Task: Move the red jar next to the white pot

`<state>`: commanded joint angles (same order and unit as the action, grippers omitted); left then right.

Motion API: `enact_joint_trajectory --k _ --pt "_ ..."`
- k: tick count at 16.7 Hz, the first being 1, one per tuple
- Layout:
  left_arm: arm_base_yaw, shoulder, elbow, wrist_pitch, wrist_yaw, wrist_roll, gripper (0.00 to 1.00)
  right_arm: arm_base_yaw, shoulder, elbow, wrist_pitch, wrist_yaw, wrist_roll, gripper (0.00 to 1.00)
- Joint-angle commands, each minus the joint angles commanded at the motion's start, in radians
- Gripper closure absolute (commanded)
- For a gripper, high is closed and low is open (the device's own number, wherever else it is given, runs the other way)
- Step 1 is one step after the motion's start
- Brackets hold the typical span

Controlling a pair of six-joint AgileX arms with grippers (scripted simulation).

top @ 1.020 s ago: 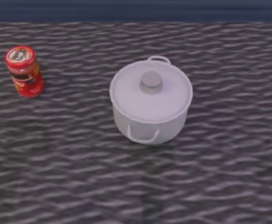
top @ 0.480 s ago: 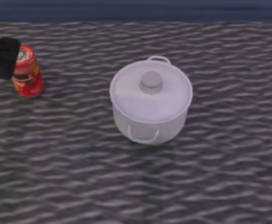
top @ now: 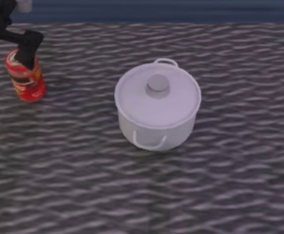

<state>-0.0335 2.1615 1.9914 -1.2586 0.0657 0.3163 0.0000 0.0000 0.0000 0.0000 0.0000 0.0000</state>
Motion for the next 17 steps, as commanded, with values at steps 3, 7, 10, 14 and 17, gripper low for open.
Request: enact_joint_trajectory --k 3,7,10,14,17 --pt "0.005 0.175 0.208 -0.083 -0.013 0.026 0.00 0.000 0.000 0.000 0.000 0.000 0.000 0.00" --pt "0.010 0.315 0.398 -0.144 -0.028 0.047 0.00 0.000 0.000 0.000 0.000 0.000 0.000 0.00" --pt "0.012 0.346 0.444 -0.157 -0.032 0.052 0.00 0.000 0.000 0.000 0.000 0.000 0.000 0.00" --pt "0.012 0.346 0.444 -0.157 -0.032 0.052 0.00 0.000 0.000 0.000 0.000 0.000 0.000 0.00" --pt "0.009 0.344 0.424 -0.138 -0.033 0.049 0.00 0.000 0.000 0.000 0.000 0.000 0.000 0.00"
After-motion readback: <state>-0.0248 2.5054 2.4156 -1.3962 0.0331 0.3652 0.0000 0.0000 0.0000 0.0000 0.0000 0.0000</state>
